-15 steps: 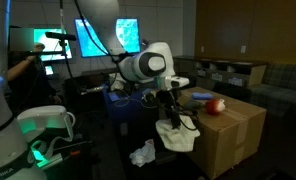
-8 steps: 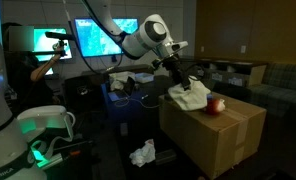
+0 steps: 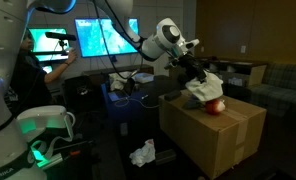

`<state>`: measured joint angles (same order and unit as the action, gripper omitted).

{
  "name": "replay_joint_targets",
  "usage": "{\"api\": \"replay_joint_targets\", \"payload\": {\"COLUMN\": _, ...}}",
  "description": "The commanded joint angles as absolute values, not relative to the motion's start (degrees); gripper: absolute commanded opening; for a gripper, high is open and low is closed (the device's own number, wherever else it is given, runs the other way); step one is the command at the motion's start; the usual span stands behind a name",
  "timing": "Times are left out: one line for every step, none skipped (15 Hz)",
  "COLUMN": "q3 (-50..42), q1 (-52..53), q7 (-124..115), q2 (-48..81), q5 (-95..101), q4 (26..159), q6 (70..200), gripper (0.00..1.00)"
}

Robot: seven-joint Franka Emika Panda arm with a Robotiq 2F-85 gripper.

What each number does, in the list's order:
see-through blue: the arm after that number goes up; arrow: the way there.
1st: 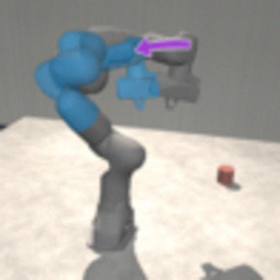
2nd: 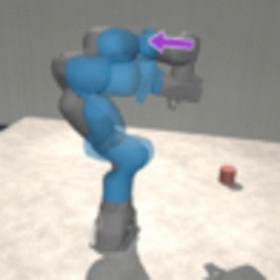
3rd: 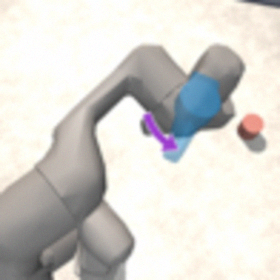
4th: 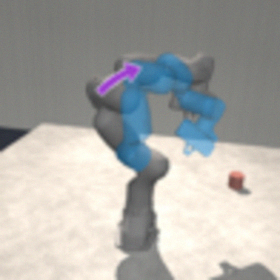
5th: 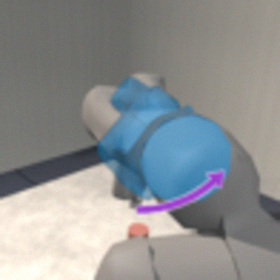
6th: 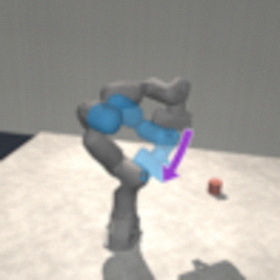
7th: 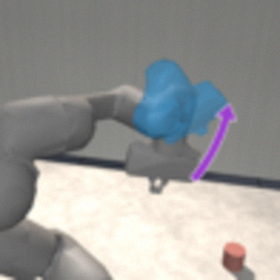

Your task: Switch between the objects on the box and on the table one by one

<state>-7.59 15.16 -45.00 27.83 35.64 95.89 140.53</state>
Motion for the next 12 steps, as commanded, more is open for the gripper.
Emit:
{"api": "replay_joint_targets", "payload": {"q3": -7.68, "q1": 14.98, "q7": -43.44, "q2": 37.71, "q5": 35.32, "q4": 82.48, "q6": 140.67, "gripper": 0.14}}
{"api": "replay_joint_targets", "payload": {"q3": -7.85, "q1": 15.04, "q7": -43.15, "q2": 39.73, "q5": 34.92, "q4": 79.88, "q6": 140.66, "gripper": 0.14}}
{"api": "replay_joint_targets", "payload": {"q3": -7.93, "q1": 14.99, "q7": -42.78, "q2": 41.51, "q5": 34.47, "q4": 77.67, "q6": 140.8, "gripper": 0.14}}
{"api": "replay_joint_targets", "payload": {"q3": -7.93, "q1": 14.83, "q7": -42.05, "q2": 43.64, "q5": 33.73, "q4": 74.75, "q6": 140.38, "gripper": 0.14}}
{"api": "replay_joint_targets", "payload": {"q3": -8.21, "q1": 14.89, "q7": -41.72, "q2": 45.52, "q5": 33.19, "q4": 72.33, "q6": 140.31, "gripper": 0.14}}
{"api": "replay_joint_targets", "payload": {"q3": -8.65, "q1": 15.01, "q7": -41.45, "q2": 47.83, "q5": 32.59, "q4": 69.13, "q6": 139.75, "gripper": 0.14}}
{"api": "replay_joint_targets", "payload": {"q3": -8.92, "q1": 14.92, "q7": -41.02, "q2": 49.26, "q5": 31.92, "q4": 66.99, "q6": 139.52, "gripper": 0.14}}
{"api": "replay_joint_targets", "payload": {"q3": -9.25, "q1": 14.87, "q7": -40.75, "q2": 51.17, "q5": 31.23, "q4": 64.29, "q6": 139.13, "gripper": 0.14}}
{"api": "replay_joint_targets", "payload": {"q3": -9.7, "q1": 14.89, "q7": -40.48, "q2": 52.7, "q5": 30.59, "q4": 62.18, "q6": 138.89, "gripper": 0.14}}
{"api": "replay_joint_targets", "payload": {"q3": -10.48, "q1": 15.0, "q7": -40.4, "q2": 54.05, "q5": 29.89, "q4": 60.06, "q6": 138.35, "gripper": 0.14}}
{"api": "replay_joint_targets", "payload": {"q3": -11.02, "q1": 14.93, "q7": -40.05, "q2": 55.57, "q5": 29.1, "q4": 57.89, "q6": 137.74, "gripper": 0.14}}
{"api": "replay_joint_targets", "payload": {"q3": -11.78, "q1": 14.91, "q7": -39.92, "q2": 57.04, "q5": 28.52, "q4": 55.86, "q6": 136.97, "gripper": 0.14}}
